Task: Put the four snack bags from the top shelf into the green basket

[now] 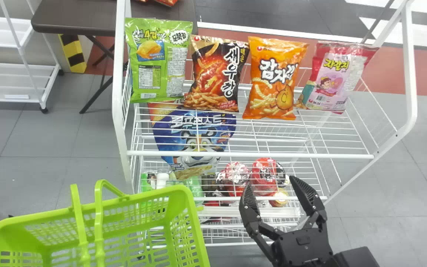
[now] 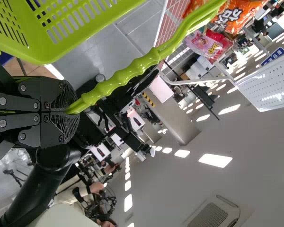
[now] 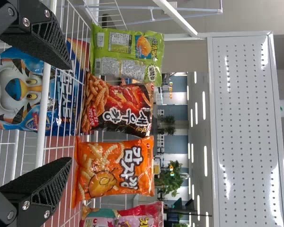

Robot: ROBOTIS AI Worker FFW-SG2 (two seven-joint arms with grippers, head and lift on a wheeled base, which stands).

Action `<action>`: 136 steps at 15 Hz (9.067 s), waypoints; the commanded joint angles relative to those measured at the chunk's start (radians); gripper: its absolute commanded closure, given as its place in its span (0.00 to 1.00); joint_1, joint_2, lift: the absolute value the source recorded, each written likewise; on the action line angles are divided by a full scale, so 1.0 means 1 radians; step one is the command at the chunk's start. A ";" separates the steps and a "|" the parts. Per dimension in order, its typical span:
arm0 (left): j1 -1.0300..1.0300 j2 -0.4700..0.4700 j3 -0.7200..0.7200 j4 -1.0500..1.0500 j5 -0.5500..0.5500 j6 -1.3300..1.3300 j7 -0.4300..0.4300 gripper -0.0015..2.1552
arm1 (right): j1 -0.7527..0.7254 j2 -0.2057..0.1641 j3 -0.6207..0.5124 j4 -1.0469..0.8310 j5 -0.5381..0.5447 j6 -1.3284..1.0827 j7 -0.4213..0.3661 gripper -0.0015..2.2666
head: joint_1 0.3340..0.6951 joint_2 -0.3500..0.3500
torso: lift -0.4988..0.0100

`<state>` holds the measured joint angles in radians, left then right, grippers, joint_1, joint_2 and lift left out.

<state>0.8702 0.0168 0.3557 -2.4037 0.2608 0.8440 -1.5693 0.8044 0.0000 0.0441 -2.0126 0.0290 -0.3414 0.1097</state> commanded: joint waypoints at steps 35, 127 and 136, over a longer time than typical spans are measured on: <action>-0.042 0.051 -0.001 0.077 0.041 0.002 -0.011 1.00 | -1.223 0.001 0.419 0.913 0.038 0.445 -0.163 0.06 | 1.00 0.76 | 0.97; -0.263 0.114 -0.023 0.198 0.064 0.155 -0.011 1.00 | -0.887 -0.110 0.091 0.195 -0.156 1.013 -0.002 0.02 | 1.00 0.44 | 0.97; -0.281 0.130 -0.038 0.236 0.071 0.155 -0.011 1.00 | -1.168 -0.040 0.181 0.718 -0.084 0.838 -0.055 0.30 | 1.00 0.51 | 0.97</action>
<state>0.5922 0.1427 0.3188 -2.1751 0.3277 0.9987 -1.5693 -0.3547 -0.0483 0.2235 -1.3144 -0.0582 0.4946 0.0552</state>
